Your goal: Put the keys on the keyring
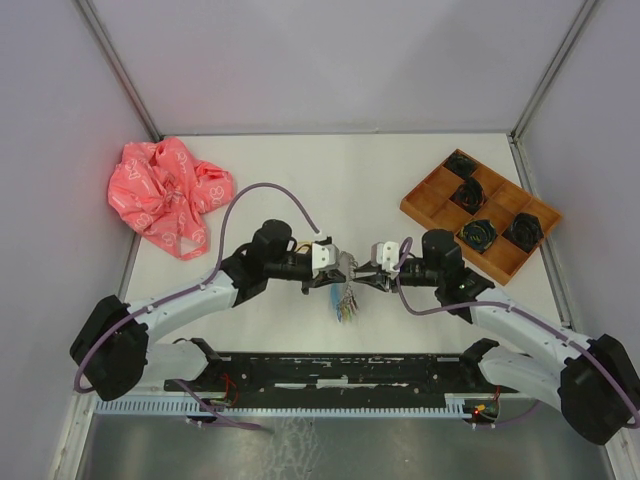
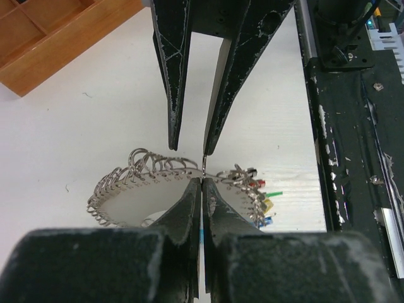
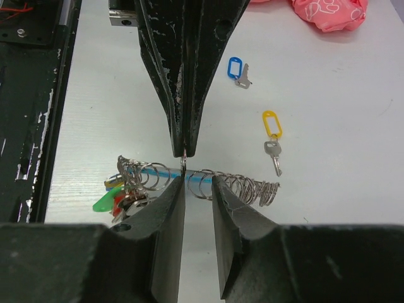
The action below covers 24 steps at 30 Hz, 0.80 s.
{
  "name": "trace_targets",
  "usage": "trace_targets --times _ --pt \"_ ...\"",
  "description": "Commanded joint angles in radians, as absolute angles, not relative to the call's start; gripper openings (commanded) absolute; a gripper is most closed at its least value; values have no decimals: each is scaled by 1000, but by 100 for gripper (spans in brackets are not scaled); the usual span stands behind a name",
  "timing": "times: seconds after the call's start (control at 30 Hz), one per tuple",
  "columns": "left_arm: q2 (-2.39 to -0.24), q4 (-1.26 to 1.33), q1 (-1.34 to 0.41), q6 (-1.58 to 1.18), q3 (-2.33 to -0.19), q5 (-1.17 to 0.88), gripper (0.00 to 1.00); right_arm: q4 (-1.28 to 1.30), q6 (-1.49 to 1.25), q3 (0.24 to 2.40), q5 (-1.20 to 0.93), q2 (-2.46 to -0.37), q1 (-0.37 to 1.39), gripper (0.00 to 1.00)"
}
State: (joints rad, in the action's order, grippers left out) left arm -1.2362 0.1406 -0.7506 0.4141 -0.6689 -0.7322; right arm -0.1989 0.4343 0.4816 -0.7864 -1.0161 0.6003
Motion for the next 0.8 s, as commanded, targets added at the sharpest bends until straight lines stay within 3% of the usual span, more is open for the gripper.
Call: trace_targets --times 0.0,0.27,0.77 --pt "-1215 144 -766 466 -728 -694 3 -216 463 539 -816 -1024 606 30" --pt "-1221 148 -782 452 -739 -671 3 -190 469 546 -824 -1036 617 27" --pt "-1235 159 -789 431 -747 -644 3 -98 499 552 -799 -1028 636 30"
